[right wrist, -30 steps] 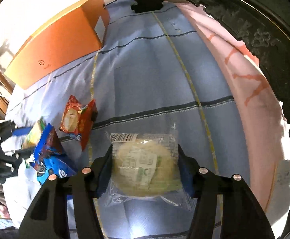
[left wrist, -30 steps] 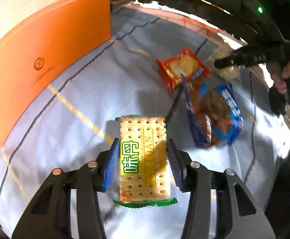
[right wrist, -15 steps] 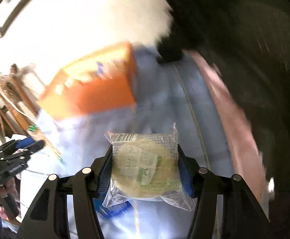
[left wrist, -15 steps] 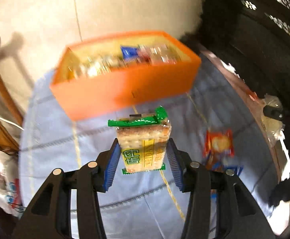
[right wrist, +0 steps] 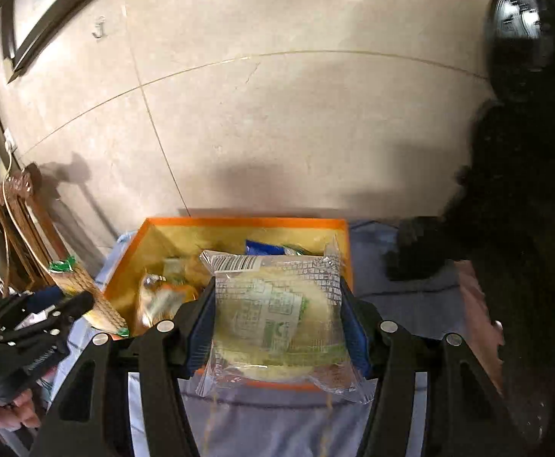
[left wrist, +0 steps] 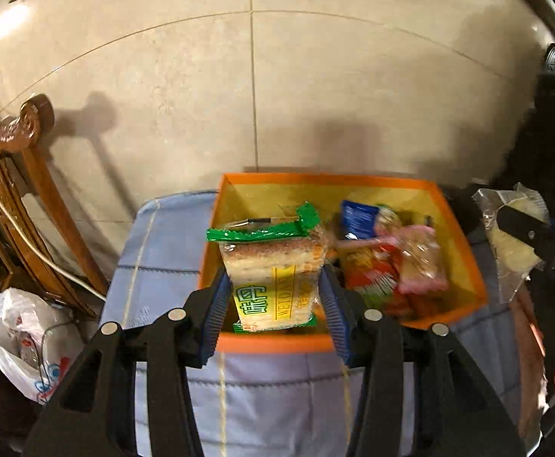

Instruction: Organize snacks

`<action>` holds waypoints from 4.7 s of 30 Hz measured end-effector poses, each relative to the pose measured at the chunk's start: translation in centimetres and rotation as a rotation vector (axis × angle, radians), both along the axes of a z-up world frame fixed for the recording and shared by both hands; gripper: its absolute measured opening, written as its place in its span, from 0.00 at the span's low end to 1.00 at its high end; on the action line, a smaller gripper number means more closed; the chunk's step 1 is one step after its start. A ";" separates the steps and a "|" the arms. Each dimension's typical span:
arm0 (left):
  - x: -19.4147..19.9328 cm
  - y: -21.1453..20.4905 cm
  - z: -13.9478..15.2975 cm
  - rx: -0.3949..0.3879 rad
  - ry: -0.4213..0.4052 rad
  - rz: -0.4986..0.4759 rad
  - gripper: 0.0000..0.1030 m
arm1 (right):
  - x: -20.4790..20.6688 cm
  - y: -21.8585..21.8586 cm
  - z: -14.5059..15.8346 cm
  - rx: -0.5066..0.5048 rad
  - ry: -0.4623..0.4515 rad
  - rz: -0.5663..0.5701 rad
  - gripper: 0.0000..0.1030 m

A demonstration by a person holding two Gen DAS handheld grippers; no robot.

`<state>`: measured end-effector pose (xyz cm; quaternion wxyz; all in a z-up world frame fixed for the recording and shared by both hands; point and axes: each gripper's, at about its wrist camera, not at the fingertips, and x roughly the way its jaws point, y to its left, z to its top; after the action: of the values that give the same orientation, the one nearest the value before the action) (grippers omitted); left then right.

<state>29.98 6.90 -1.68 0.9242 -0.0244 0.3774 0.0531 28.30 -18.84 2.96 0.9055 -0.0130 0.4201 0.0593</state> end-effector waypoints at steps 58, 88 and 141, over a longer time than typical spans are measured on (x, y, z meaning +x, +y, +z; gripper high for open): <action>-16.8 -16.5 -19.3 -0.128 0.164 -0.343 0.53 | -18.0 -6.1 -17.1 -0.217 0.493 0.210 0.40; -1.1 0.3 1.9 -0.014 -0.079 -0.066 0.45 | -5.8 0.6 -0.2 -0.045 0.104 -0.022 0.40; 4.2 2.4 0.4 0.029 -0.001 -0.030 0.64 | -0.9 2.8 0.3 -0.089 0.057 0.004 0.42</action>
<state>34.14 9.25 -1.30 0.9254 -0.0055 0.3762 0.0445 27.38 -16.01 3.31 0.8915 -0.0525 0.4478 0.0429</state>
